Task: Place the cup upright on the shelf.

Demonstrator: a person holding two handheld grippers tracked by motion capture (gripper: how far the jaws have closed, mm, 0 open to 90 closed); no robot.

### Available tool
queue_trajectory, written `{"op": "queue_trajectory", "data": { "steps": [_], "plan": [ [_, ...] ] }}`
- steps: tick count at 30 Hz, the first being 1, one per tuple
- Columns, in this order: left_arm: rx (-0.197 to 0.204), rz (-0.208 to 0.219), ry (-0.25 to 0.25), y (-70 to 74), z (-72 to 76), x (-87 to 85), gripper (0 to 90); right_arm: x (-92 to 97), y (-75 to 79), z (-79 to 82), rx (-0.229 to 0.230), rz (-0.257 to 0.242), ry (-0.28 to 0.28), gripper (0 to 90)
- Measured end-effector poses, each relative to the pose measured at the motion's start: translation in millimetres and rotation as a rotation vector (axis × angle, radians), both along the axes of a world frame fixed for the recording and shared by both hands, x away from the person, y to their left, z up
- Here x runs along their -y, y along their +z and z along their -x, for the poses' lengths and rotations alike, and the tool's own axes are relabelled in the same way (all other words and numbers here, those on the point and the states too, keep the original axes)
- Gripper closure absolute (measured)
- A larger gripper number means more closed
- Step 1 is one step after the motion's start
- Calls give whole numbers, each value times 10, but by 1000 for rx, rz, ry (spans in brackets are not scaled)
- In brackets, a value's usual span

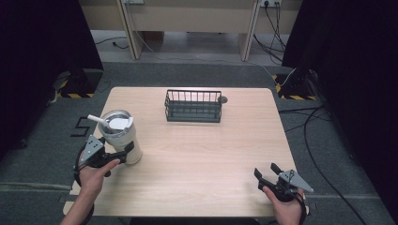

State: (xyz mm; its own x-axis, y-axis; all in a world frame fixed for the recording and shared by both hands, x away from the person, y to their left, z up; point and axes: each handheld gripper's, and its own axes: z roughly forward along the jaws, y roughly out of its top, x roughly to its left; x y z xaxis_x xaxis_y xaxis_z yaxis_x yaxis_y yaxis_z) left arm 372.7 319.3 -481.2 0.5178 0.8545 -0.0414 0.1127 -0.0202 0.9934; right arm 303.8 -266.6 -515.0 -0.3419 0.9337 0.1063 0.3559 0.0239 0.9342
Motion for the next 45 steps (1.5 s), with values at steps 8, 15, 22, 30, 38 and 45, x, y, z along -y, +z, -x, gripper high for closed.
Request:
{"op": "queue_trajectory", "data": {
  "steps": [8,15,22,30,38,45],
  "plan": [
    [11,-3,-7,82,-28,20,99,4,3,-4,6,2,-1,263],
    [33,-10,-11,202,-92,60,99,5,6,-2,10,7,-1,263],
    [48,-11,-18,321,-165,112,99,13,11,0,12,3,-2,261],
    [49,-9,-24,395,-257,182,100,14,10,1,10,0,-4,260],
    [52,-10,-25,448,-350,245,100,15,11,2,10,-2,-8,260],
    [55,-12,-26,510,-427,298,100,14,13,4,14,0,-11,259]
  ]
}}
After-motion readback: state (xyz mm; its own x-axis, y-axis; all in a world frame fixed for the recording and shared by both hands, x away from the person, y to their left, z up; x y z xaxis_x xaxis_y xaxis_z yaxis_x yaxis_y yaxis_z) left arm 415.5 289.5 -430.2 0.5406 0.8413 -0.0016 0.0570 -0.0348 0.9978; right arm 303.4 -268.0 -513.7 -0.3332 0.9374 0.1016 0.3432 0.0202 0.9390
